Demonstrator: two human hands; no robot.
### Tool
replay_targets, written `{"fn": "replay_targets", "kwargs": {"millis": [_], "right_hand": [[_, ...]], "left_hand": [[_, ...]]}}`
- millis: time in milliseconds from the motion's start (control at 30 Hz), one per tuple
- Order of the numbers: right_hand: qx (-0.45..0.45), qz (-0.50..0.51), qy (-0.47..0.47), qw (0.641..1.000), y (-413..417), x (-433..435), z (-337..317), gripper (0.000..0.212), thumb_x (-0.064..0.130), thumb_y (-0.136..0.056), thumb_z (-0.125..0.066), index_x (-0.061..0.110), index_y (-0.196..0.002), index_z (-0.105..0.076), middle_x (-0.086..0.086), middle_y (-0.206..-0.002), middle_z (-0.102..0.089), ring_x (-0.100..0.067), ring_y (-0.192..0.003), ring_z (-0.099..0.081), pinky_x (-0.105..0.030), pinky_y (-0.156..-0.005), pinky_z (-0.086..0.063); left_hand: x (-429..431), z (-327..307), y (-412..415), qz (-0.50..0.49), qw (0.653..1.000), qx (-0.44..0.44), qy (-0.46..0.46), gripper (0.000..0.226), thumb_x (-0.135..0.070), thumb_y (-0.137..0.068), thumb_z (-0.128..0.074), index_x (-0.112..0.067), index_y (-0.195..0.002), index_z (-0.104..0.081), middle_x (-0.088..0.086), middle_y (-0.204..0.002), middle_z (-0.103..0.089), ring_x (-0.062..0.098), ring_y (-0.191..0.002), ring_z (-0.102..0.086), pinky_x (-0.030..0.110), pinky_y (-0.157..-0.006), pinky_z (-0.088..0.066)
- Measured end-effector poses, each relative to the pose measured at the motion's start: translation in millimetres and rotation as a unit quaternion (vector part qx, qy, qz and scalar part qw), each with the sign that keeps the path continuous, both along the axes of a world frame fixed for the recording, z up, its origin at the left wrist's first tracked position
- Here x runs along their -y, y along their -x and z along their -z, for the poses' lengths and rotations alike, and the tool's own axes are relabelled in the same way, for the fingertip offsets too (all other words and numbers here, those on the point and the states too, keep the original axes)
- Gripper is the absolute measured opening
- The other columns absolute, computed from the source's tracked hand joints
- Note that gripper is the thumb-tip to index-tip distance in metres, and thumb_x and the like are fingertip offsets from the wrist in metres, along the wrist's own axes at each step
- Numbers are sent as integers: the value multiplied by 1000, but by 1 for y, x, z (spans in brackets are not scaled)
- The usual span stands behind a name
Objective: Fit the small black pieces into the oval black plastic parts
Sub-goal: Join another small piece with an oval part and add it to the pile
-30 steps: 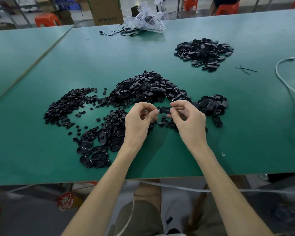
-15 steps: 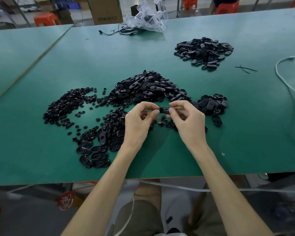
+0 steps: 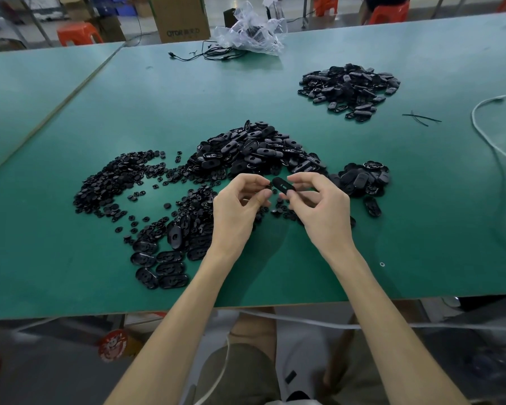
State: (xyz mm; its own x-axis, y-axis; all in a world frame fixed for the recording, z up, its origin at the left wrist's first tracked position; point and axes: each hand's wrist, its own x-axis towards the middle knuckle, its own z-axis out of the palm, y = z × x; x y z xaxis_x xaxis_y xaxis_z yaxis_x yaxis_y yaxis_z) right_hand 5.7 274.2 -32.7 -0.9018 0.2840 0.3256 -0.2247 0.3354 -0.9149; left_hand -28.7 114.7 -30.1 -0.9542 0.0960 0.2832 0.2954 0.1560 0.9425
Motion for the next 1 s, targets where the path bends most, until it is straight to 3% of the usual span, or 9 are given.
{"fn": "replay_targets", "kwargs": {"millis": [100,233,433,533,1000], "right_hand": [[5,-7,12,1000,0,0,0,19,0,-95,-72,12,-110,-73,-4,-104,-75,-9,-89,-78,-38,-85,-64],[4,-10,16,1000,-1,1,-1,17,2,-93,-75,13,-106,-75,1,-97,-76,-10,-89,-77,-36,-84,-64],[5,-18,34,999,-2,2,-1,15,3,-93,-76,13,-104,-75,3,-92,-78,-11,-84,-77,-29,-79,-64],[6,-31,56,998,-2,2,-2,14,2,-93,-76,11,-103,-75,1,-92,-79,-14,-80,-78,-27,-74,-64],[5,-70,96,993,-4,3,0,10,2,-93,-76,6,-101,-73,-3,-90,-80,-19,-82,-80,-28,-73,-64]], "left_hand": [[0,-1,-1,9,1000,1,-4,12,-8,-91,-78,-14,-100,-73,-4,-89,-76,18,-77,-72,30,-78,-60],[0,-2,-2,1,1000,2,9,13,-9,-90,-80,-17,-98,-73,-9,-89,-75,16,-83,-71,37,-81,-60],[1,-2,-1,0,1000,-7,23,14,-14,-89,-81,-24,-92,-71,-13,-86,-74,9,-77,-67,25,-73,-57],[1,0,0,-2,1000,-16,27,10,-17,-90,-80,-24,-89,-73,-7,-79,-74,18,-71,-67,28,-69,-57],[1,3,1,-33,999,-18,18,5,-23,-94,-76,-20,-90,-76,-4,-76,-75,17,-66,-69,29,-65,-57]]}}
